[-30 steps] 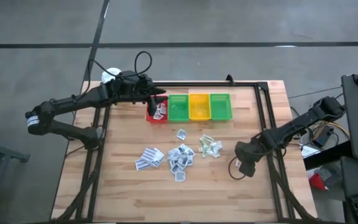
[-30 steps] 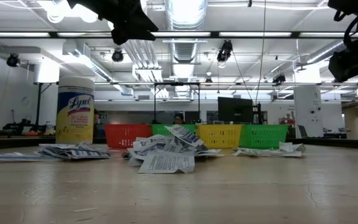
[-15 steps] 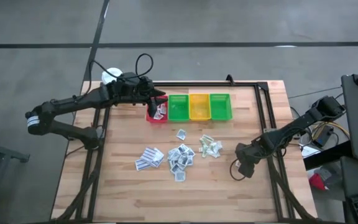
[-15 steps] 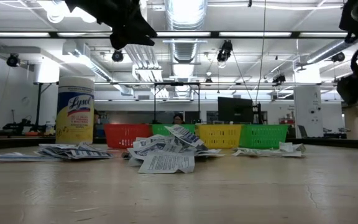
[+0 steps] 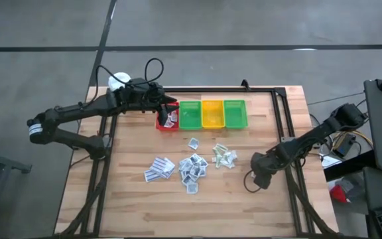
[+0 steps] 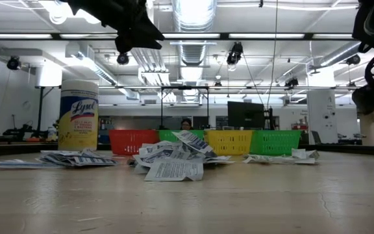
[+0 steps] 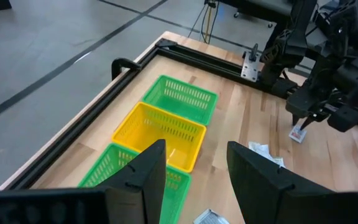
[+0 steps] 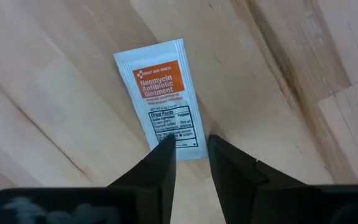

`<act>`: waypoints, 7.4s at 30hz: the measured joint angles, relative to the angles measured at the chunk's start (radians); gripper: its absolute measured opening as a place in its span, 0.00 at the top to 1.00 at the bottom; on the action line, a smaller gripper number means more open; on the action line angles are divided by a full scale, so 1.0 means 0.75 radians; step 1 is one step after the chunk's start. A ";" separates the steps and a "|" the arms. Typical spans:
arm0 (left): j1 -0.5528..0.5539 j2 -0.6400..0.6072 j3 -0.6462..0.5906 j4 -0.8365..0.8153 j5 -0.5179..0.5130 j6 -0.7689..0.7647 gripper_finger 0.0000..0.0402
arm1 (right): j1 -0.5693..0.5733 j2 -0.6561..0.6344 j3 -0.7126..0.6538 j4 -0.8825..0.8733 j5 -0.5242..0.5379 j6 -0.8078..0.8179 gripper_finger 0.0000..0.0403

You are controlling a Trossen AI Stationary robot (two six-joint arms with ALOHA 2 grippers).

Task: Pick & Place First Aid Supplies
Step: Put the ointment pack into the red bin

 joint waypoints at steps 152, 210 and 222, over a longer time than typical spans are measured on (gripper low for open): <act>-0.131 0.130 -0.240 0.583 0.047 -0.317 1.00 | -0.567 0.599 1.428 0.157 1.040 -1.773 0.98; 0.168 0.441 -0.229 -0.104 -0.128 -0.680 1.00 | -0.640 0.583 1.426 -0.376 0.908 -1.526 0.79; 0.173 0.511 -0.196 -0.098 -0.128 -0.667 0.98 | -0.640 0.583 1.426 -0.376 0.908 -1.521 0.82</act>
